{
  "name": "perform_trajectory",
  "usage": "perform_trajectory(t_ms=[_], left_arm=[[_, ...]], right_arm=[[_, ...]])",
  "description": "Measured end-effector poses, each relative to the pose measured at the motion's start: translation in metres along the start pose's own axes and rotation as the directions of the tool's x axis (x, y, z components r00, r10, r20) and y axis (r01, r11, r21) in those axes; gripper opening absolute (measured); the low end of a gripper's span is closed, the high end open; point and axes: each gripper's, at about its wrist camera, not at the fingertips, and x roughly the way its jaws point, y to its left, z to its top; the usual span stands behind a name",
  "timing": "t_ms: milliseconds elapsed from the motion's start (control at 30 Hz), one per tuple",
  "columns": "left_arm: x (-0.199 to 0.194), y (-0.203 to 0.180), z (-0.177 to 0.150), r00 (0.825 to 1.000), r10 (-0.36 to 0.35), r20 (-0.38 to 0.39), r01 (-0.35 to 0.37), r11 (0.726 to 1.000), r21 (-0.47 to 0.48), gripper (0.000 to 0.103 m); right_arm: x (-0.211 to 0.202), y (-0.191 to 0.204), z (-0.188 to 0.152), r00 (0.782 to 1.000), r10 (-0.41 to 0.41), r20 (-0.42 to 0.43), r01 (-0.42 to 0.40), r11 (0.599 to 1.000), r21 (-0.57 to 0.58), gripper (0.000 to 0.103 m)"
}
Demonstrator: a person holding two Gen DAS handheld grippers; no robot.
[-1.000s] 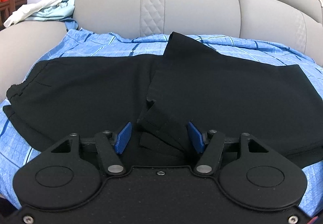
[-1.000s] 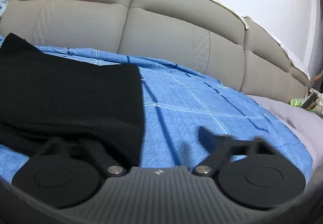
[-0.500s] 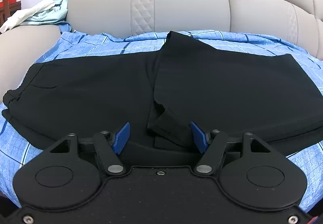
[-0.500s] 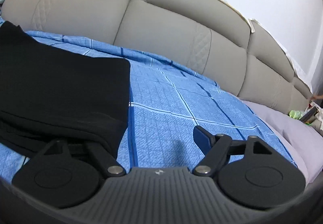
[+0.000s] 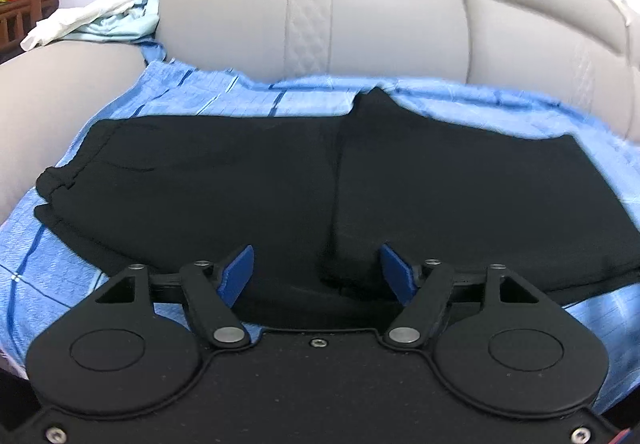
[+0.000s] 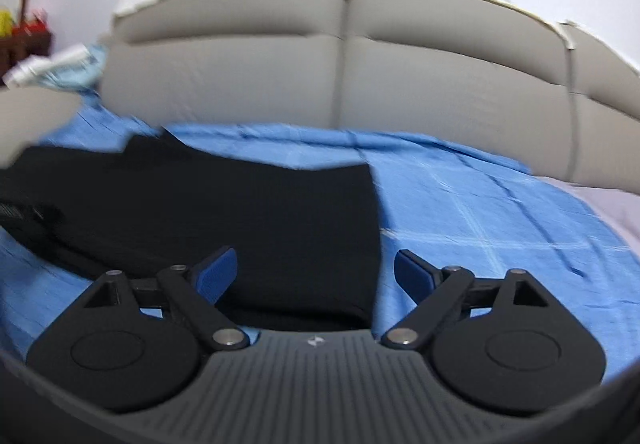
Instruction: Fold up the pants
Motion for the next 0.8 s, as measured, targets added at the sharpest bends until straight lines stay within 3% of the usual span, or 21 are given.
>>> perform_trajectory(t_ms=[67,200,400,533,667,800], left_arm=[[0.007,0.001,-0.004,0.999,-0.001,-0.041,0.002,1.000,0.008,0.072],[0.003,0.002,-0.007,0.999,-0.013,-0.040,0.014,1.000,0.021,0.072],[-0.014,0.035,0.004,0.999,-0.047,-0.006,0.046,0.993,-0.106,0.074],[-0.012,0.076,0.014,0.998,0.063,0.011,-0.060,0.986,-0.154,0.077],[-0.002,0.122,0.022,0.990,0.137,-0.036,-0.142,0.962,-0.232,0.079],[0.006,0.155,0.023,0.981,0.185,-0.049,-0.192,0.942,-0.275,0.090]], right_arm=[[0.010,0.013,0.007,0.999,0.037,0.012,-0.037,0.999,0.011,0.093],[0.038,0.045,0.018,0.997,0.073,0.011,-0.073,0.997,-0.019,0.093],[0.080,0.093,0.027,0.989,0.148,-0.028,-0.148,0.989,0.000,0.093],[0.095,0.138,0.025,0.987,0.157,-0.020,-0.157,0.987,-0.028,0.093],[0.104,0.178,0.014,0.987,0.162,-0.017,-0.163,0.982,-0.096,0.096],[0.110,0.185,-0.001,0.986,0.167,-0.008,-0.167,0.983,-0.072,0.102]])
